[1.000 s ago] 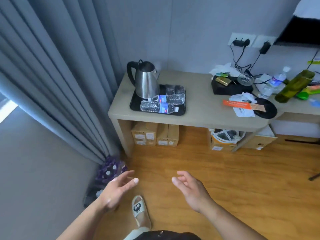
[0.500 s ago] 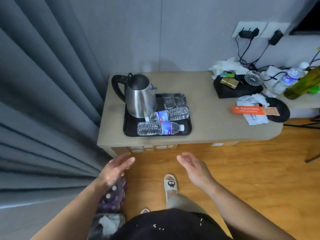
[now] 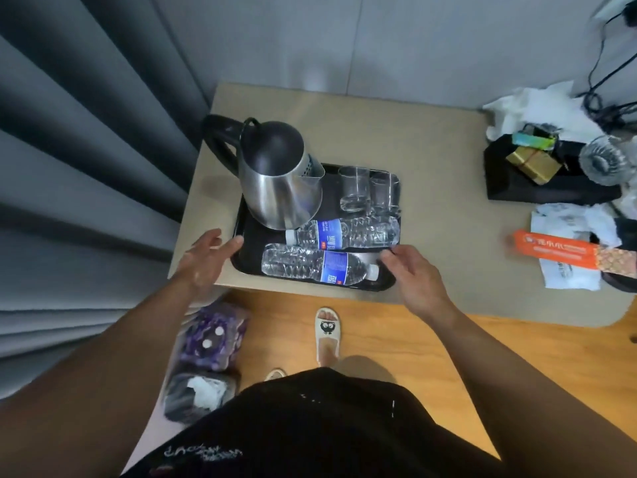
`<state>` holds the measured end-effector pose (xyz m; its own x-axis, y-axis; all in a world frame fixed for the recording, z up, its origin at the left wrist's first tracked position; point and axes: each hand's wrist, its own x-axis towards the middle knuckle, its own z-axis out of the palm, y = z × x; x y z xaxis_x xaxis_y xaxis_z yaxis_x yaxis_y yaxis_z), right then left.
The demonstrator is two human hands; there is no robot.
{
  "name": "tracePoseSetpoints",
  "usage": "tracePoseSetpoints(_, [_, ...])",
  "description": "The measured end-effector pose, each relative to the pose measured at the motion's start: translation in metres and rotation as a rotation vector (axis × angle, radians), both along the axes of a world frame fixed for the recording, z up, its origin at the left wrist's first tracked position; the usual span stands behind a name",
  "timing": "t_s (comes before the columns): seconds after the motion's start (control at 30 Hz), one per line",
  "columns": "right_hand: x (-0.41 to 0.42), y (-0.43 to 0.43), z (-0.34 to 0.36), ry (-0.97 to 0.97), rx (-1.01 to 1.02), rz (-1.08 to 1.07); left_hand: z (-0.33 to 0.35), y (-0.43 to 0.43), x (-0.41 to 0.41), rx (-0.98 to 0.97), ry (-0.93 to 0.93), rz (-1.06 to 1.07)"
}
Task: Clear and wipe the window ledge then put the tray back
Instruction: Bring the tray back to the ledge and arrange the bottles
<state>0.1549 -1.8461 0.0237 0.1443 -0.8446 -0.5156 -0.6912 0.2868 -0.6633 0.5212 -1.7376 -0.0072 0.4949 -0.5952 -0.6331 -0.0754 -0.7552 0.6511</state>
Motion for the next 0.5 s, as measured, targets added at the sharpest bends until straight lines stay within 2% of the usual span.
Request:
tracePoseSetpoints(0.17, [-0.005, -0.049, -0.028, 0.087, -0.071, -0.001, -0.016, -0.043, 0.007, 0.042, -0.051, -0.003])
tracePoseSetpoints(0.4, [0.015, -0.074, -0.055, -0.009, -0.097, -0.082, -0.031, -0.070, -0.001, -0.002, -0.095, -0.078])
tracePoseSetpoints(0.5, [0.022, -0.069, -0.067, -0.062, -0.163, -0.120, -0.036, -0.071, -0.006, 0.001, -0.150, -0.024])
